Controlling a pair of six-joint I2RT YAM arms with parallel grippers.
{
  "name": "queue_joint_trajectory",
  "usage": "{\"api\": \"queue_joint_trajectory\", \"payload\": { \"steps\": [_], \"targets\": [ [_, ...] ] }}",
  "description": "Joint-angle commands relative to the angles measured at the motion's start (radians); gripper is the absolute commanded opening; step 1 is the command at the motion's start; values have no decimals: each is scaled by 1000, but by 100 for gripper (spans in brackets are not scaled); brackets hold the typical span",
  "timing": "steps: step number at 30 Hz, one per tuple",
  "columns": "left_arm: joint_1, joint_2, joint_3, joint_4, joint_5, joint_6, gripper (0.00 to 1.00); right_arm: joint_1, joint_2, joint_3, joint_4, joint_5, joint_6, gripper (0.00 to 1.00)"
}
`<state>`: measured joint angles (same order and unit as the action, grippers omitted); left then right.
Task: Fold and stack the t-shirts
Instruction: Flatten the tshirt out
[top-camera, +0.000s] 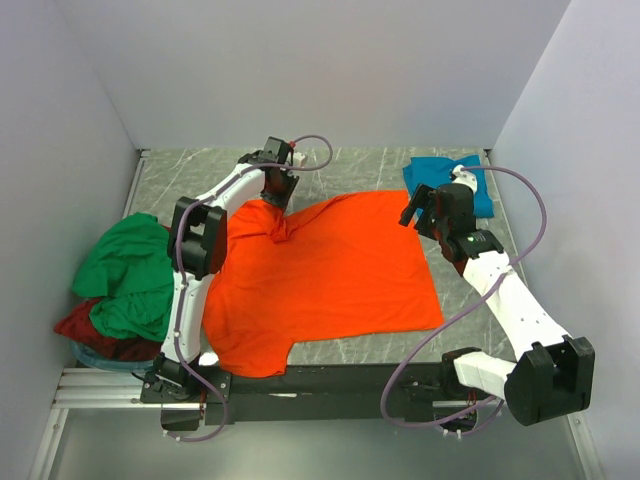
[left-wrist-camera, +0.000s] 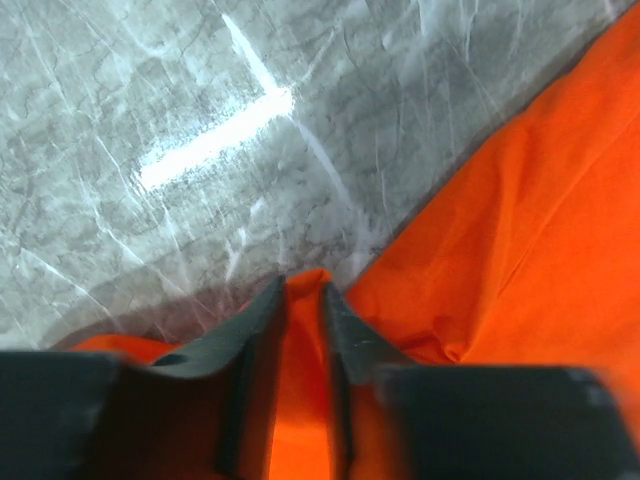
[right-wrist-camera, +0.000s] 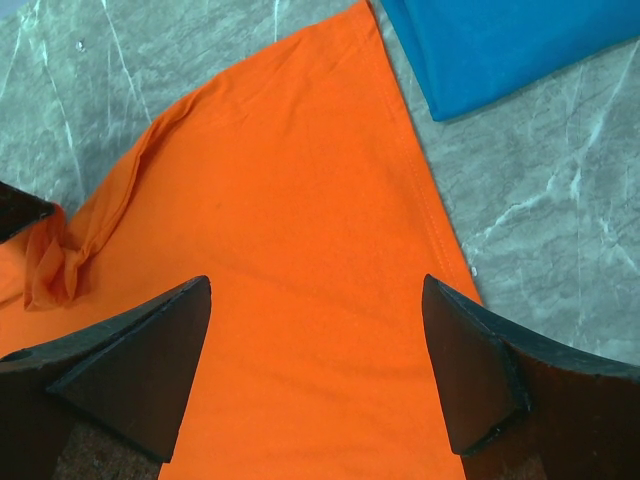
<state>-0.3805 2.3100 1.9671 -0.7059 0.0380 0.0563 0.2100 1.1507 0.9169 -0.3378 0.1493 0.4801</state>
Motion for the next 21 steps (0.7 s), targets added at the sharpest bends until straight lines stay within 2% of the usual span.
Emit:
{"api": "queue_joint_trajectory", "payload": {
  "steps": [1, 3, 4, 9, 10, 14, 21],
  "targets": [
    [-3, -11, -23, -1, 26, -3, 24, 3, -8, 40, 10, 22, -6, 92],
    [-3, -24, -33, 12, 31, -9, 10, 5, -8, 42, 8, 22, -5, 92],
    [-3, -29, -34, 13, 30, -13, 0, 2, -8, 45, 10, 21, -5, 92],
    [0, -84, -63, 68, -35, -49, 0, 3, -11, 40, 6, 25, -3, 92],
    [0, -93, -68, 97, -77, -102, 0, 3, -12, 39, 8, 26, -2, 92],
    [15, -144, -92, 169, -156, -151, 0, 3, -16, 40, 8, 29, -1, 92],
    [43, -158, -109, 240, -272, -216, 0, 3, -6, 42, 3, 39, -1, 92]
  ]
}}
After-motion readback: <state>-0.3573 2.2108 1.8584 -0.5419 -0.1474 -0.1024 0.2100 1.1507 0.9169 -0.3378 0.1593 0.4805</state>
